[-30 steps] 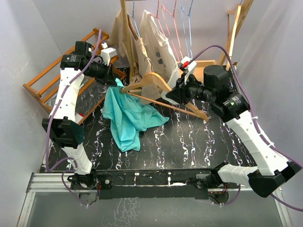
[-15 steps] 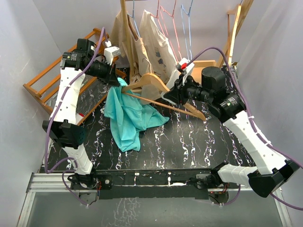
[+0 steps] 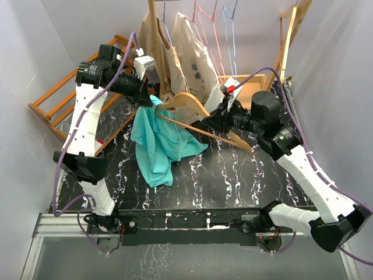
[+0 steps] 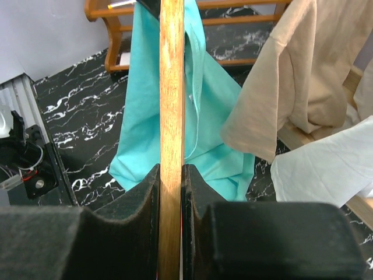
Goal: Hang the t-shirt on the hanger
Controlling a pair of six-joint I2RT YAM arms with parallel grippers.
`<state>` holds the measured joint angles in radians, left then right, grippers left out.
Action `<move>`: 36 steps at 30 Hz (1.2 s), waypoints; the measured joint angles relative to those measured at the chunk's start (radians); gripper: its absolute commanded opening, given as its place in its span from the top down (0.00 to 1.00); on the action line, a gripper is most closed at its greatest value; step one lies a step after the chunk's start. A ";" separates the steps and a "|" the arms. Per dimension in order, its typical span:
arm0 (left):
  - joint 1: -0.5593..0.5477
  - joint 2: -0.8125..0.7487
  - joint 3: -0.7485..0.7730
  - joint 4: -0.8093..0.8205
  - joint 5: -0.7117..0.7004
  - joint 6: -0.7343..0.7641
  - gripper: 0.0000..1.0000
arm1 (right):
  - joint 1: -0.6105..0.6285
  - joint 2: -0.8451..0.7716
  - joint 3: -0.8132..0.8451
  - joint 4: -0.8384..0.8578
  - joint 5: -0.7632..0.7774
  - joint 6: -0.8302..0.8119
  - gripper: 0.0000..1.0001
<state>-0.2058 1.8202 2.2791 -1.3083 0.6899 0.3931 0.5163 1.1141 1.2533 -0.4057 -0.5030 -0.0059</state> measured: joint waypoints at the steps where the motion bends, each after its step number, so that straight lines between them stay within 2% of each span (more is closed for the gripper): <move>1: -0.008 0.000 0.000 -0.004 -0.002 0.002 1.00 | 0.000 -0.009 -0.006 0.014 -0.003 0.001 0.92; 7: -0.048 -0.001 -0.003 -0.015 -0.017 0.018 1.00 | -0.003 -0.047 -0.026 0.044 -0.037 0.000 0.92; 20: -0.060 -0.038 -0.055 -0.011 -0.105 0.064 1.00 | -0.007 -0.097 -0.076 0.045 -0.093 -0.054 0.92; 27: -0.108 -0.038 -0.040 -0.039 -0.111 0.121 1.00 | -0.006 -0.107 -0.106 0.062 -0.145 -0.057 0.92; 36: -0.112 -0.053 -0.084 -0.053 -0.092 0.179 1.00 | -0.003 -0.131 -0.107 0.076 -0.178 -0.071 0.92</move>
<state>-0.3176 1.7668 2.1952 -1.3613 0.5983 0.5720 0.5133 0.9833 1.1461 -0.3298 -0.6807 -0.0769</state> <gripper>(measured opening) 0.009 0.161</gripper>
